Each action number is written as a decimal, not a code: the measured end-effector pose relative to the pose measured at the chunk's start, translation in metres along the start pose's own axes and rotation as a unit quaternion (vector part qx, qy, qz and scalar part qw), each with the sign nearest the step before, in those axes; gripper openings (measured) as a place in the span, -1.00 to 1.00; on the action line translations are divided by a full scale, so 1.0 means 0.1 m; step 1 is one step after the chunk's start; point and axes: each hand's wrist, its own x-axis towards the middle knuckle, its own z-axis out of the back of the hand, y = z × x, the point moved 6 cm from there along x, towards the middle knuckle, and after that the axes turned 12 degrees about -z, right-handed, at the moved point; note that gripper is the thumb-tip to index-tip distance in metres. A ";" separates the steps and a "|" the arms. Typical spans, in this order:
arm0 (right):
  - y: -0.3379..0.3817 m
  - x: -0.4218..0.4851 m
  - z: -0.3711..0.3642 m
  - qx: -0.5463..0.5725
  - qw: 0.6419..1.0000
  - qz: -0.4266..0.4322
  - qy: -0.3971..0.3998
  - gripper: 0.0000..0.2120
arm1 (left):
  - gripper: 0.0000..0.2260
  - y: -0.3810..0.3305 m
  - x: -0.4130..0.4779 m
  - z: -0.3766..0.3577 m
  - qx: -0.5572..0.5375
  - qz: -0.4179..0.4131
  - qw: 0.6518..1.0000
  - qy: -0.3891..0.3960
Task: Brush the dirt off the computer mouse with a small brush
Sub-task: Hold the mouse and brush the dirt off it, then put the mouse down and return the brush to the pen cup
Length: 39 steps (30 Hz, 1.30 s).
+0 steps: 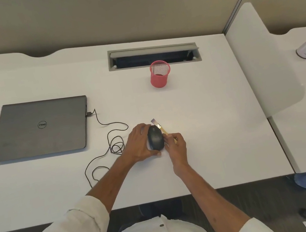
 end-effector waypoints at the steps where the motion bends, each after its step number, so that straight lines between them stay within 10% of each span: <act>1: 0.00 0.00 0.00 0.002 1.000 -0.002 0.002 -0.89 | 0.07 0.01 0.00 0.00 0.007 -0.002 1.000 0.003; 16: 0.17 0.19 0.33 0.044 0.997 -0.060 0.014 -0.92 | 0.21 0.08 0.03 -0.03 0.025 -0.011 0.999 0.019; 24: 0.69 0.40 0.32 -0.036 0.997 0.022 0.060 -0.94 | -0.42 0.19 0.28 0.21 0.011 0.035 0.999 -0.029; 39: 2.43 0.84 -0.33 -0.213 0.942 0.251 -0.065 -0.88 | -0.42 0.43 0.99 0.30 0.076 0.066 0.995 0.010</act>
